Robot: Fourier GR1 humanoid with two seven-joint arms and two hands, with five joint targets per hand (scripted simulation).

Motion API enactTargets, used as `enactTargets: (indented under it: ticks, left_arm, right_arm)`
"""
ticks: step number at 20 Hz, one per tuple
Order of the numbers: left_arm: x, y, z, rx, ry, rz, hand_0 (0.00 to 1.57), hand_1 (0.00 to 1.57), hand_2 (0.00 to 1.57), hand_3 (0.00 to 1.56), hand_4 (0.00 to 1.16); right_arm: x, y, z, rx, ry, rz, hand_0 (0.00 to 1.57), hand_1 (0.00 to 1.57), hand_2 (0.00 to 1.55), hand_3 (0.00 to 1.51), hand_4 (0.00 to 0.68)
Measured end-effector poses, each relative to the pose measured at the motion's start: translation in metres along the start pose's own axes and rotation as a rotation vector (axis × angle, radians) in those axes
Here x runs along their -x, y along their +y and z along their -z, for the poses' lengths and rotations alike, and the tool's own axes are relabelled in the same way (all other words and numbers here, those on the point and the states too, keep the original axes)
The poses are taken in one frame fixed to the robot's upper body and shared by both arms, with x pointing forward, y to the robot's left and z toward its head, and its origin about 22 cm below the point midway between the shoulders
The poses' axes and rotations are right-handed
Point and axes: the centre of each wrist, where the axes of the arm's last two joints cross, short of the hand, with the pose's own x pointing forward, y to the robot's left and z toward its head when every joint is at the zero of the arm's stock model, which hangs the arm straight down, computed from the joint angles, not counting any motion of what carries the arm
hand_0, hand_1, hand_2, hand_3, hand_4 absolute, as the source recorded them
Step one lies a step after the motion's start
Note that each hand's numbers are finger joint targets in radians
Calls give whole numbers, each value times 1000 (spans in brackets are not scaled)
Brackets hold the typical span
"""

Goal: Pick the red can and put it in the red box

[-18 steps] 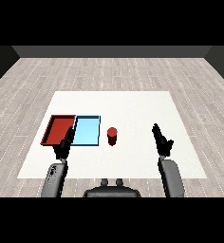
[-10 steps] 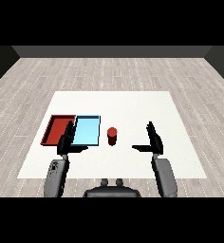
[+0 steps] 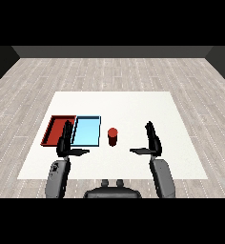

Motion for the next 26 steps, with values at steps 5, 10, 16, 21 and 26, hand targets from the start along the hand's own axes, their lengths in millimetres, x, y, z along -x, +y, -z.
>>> enactTargets:
  ticks: [5,10,16,21,26]
  left_arm:
    - [2,6,-1,0,-34,-5,0,0,0,0,0]
    - [5,0,1,-5,-38,-33,0,0,0,0,0]
    - [1,0,5,-3,-40,-44,0,0,0,0,0]
    - [3,9,1,-15,-51,-50,0,0,0,0,0]
    - [-1,9,4,-11,-54,-60,0,0,0,0,0]
  right_arm:
    - [2,4,-3,-1,-5,10,0,0,0,0,0]
    - [10,9,4,-20,8,25,0,0,0,0,0]
    - [16,24,16,-34,43,64,0,0,0,0,0]
    - [22,39,23,-44,81,99,0,0,0,0,0]
    - [35,55,29,-56,108,117,0,0,0,0,0]
